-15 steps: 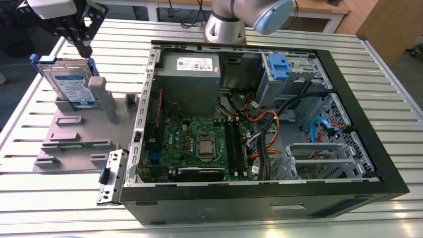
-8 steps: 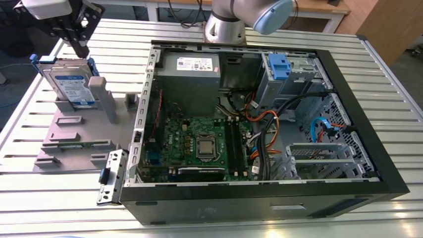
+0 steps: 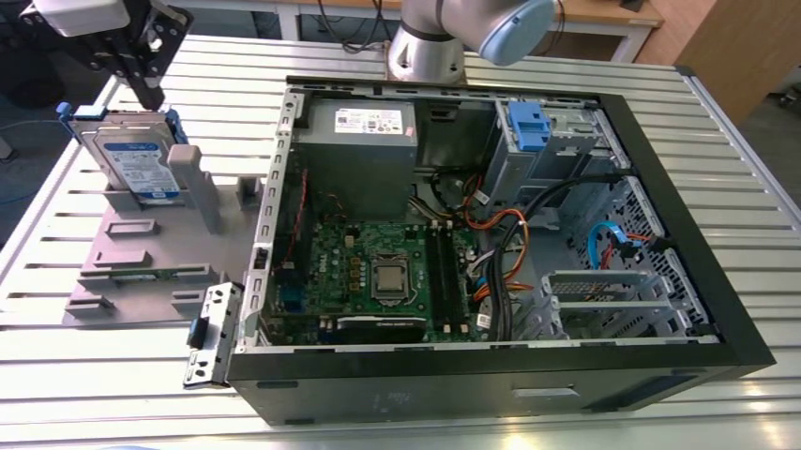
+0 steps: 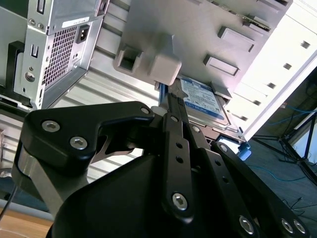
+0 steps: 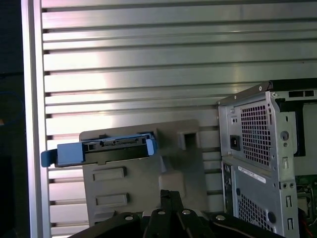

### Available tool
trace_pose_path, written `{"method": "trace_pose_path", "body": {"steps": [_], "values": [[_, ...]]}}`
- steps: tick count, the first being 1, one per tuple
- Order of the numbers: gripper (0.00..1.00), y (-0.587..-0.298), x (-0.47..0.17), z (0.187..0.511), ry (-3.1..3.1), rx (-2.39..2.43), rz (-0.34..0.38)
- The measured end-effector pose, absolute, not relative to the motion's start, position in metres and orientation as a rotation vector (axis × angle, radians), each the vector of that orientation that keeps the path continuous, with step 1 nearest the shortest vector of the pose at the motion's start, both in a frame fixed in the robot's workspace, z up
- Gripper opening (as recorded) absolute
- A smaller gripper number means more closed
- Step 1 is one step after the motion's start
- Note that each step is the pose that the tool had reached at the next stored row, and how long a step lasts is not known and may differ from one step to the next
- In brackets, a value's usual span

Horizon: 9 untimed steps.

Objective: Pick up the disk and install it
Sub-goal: 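Reach for the disk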

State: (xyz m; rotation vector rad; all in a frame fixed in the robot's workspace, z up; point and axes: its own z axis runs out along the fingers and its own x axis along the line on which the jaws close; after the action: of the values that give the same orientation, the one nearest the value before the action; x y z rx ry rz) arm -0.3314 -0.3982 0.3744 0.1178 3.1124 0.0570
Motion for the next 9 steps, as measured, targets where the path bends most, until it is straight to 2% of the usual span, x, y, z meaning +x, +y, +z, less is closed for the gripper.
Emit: {"method": "trace_pose_path", "body": {"steps": [9], "values": [[0.11,-0.3982,-0.3364,0.3741,3.112,0.118,0.057]]}}
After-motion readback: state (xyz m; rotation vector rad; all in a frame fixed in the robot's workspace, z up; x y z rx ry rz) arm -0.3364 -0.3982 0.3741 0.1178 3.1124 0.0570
